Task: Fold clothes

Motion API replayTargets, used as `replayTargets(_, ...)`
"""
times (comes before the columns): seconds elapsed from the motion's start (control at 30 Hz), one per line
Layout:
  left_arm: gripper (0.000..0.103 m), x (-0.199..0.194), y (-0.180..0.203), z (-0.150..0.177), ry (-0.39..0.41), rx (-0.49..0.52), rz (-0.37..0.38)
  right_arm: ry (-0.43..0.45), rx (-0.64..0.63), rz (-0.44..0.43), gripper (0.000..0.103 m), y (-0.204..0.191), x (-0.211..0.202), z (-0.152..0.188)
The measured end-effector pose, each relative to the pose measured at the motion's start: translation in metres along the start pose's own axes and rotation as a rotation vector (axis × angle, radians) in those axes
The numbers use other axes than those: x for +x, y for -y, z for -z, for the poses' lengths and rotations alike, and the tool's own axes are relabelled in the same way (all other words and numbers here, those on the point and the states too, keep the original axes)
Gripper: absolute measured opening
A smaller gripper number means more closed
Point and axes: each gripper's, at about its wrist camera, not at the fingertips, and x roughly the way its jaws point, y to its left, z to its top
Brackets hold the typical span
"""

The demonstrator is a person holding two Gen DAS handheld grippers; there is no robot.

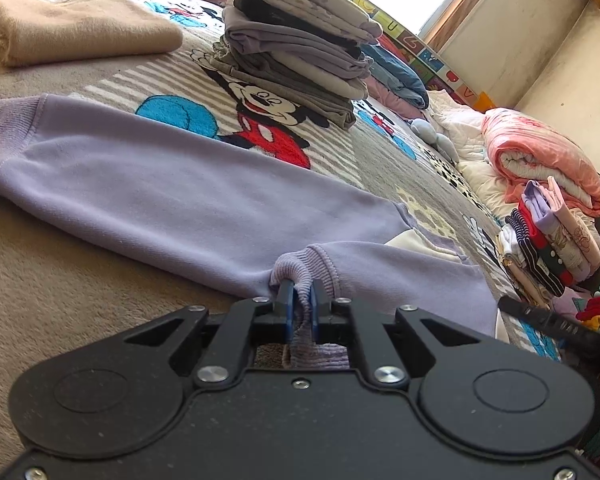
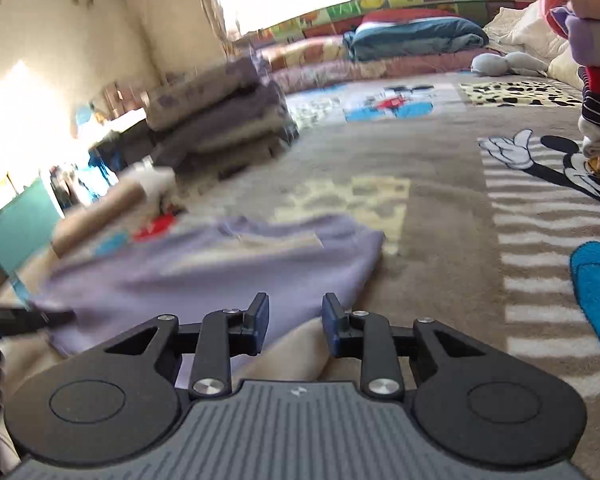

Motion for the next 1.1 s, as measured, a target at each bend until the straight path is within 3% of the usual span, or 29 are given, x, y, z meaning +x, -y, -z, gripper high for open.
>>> replayTargets(0.13, 0.006, 0.002, 0.0, 0.001, 0.001, -0.008, -0.005, -0.008, 0.014, 0.059, 0.029, 0.007, 0.002, 0.008)
replayTargets(0.2, 0.006, 0.002, 0.0, 0.001, 0.004, -0.013, -0.006, 0.03, -0.066, 0.116, 0.031, -0.007, -0.009, 0.007)
replayTargets(0.3, 0.006, 0.002, 0.0, 0.002, 0.007, -0.02, -0.006, 0.129, -0.187, 0.108, 0.03, -0.035, -0.029, 0.007)
replayTargets(0.37, 0.006, 0.002, 0.0, 0.002, 0.009, -0.021, -0.008, 0.129, -0.264, 0.079, 0.027, -0.049, -0.027, 0.006)
replayTargets(0.43, 0.006, 0.002, 0.001, 0.003, 0.012, -0.025, -0.008, -0.022, -0.21, 0.076, 0.028, -0.044, -0.004, 0.007)
replayTargets(0.47, 0.006, 0.002, 0.001, 0.003, 0.013, -0.027, -0.008, -0.082, -0.119, 0.066, 0.027, -0.029, 0.007, 0.01)
replayTargets(0.5, 0.006, 0.002, 0.001, 0.003, 0.017, -0.03, -0.008, -0.049, -0.018, 0.051, 0.025, -0.014, 0.005, 0.011)
replayTargets(0.53, 0.006, 0.001, 0.001, 0.004, 0.02, -0.026, -0.007, -0.044, 0.039, 0.092, 0.026, -0.007, -0.001, 0.01)
replayTargets(0.63, 0.006, 0.001, 0.0, 0.004, 0.027, -0.021, -0.001, -0.019, 0.029, 0.076, 0.026, -0.007, -0.016, 0.012)
replayTargets(0.8, 0.006, -0.003, 0.0, 0.003, 0.027, -0.026, 0.011, 0.078, 0.148, 0.011, 0.027, 0.009, -0.034, -0.001)
replayTargets(1.0, 0.018, -0.015, -0.008, -0.003, 0.07, -0.102, 0.027, 0.1, 0.346, -0.142, 0.029, 0.026, -0.014, -0.027)
replayTargets(1.1, 0.018, -0.022, -0.013, -0.008, 0.098, -0.129, 0.053, 0.057, 0.361, -0.141, 0.035, 0.029, 0.005, -0.028)
